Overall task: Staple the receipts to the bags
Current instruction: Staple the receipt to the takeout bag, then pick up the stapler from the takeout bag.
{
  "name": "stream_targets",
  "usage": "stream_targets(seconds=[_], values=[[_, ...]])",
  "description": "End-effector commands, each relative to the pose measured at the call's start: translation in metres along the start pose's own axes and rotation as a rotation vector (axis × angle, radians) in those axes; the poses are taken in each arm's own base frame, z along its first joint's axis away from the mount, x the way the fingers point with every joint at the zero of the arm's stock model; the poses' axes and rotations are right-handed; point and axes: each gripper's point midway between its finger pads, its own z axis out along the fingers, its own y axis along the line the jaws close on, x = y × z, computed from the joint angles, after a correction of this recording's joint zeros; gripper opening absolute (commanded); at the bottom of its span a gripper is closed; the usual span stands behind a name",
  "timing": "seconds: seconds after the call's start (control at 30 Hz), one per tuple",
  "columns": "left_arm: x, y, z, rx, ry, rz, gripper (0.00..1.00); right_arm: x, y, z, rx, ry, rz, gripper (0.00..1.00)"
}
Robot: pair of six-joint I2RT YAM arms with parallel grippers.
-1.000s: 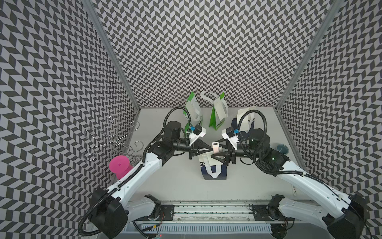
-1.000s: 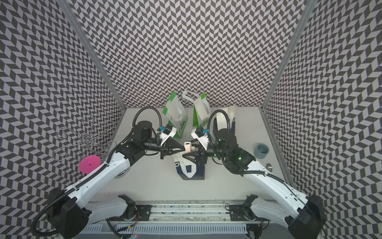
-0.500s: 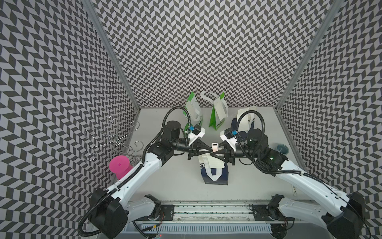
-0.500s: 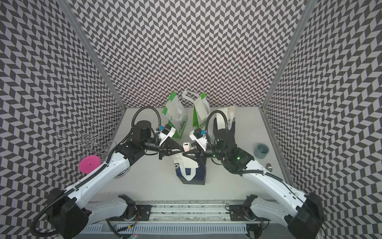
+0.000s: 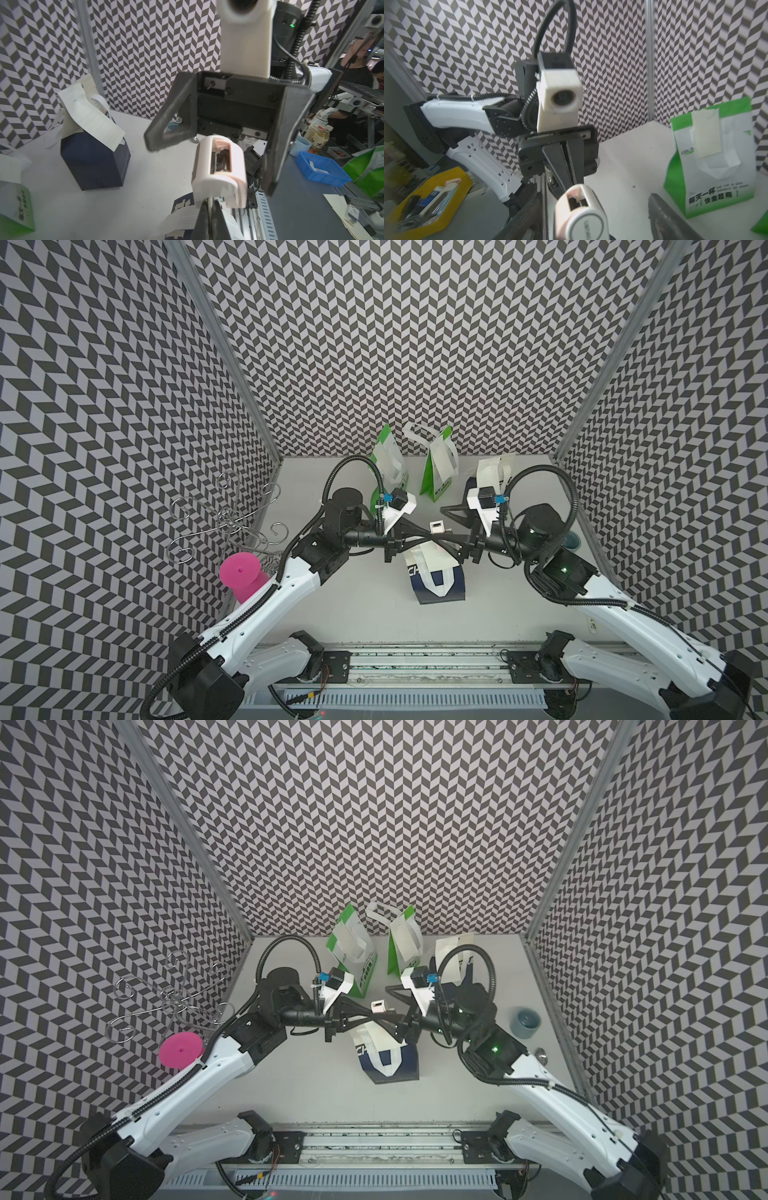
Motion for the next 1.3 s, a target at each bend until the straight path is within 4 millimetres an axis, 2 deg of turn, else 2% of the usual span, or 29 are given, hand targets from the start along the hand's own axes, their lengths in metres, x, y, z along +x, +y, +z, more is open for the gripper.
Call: stream_targets(seconds=[0.0,0.13,0.23,0.43,0.5,0.6,0.8,1.0,1.07,1.27], values=[[-0.030,0.024,-0.003,-0.218,-0.079,-0.019,0.00,-0.053,-0.010,-0.012,0.145,-0.186,-0.065,0.78],[-0.029,0.037,0.003,-0.367,-0.062,-0.063,0.00,-0.046,-0.028,-0.003,0.256,-0.161,-0.050,0.70],[-0.029,0.038,0.006,-0.387,-0.060,-0.080,0.00,-0.031,-0.037,0.009,0.319,-0.110,-0.058,0.65],[-0.028,0.038,0.010,-0.400,-0.051,-0.093,0.00,0.000,-0.038,0.031,0.380,-0.014,-0.103,0.57],[-0.027,0.036,0.012,-0.386,-0.049,-0.100,0.00,0.006,-0.039,0.033,0.391,-0.006,-0.108,0.50],[-0.026,0.033,0.016,-0.373,-0.044,-0.115,0.00,0.009,-0.040,0.036,0.402,-0.007,-0.114,0.34],[-0.020,0.038,0.017,-0.397,-0.031,-0.146,0.00,0.005,-0.046,0.040,0.439,-0.034,-0.118,0.14],[-0.018,0.048,0.017,-0.447,-0.017,-0.178,0.00,-0.010,-0.052,0.040,0.478,-0.087,-0.104,0.11],[-0.016,0.051,0.018,-0.461,-0.003,-0.188,0.00,-0.016,-0.054,0.039,0.496,-0.106,-0.101,0.06],[-0.015,0.054,0.019,-0.471,-0.002,-0.223,0.00,-0.040,-0.057,0.024,0.537,-0.229,-0.067,0.00]])
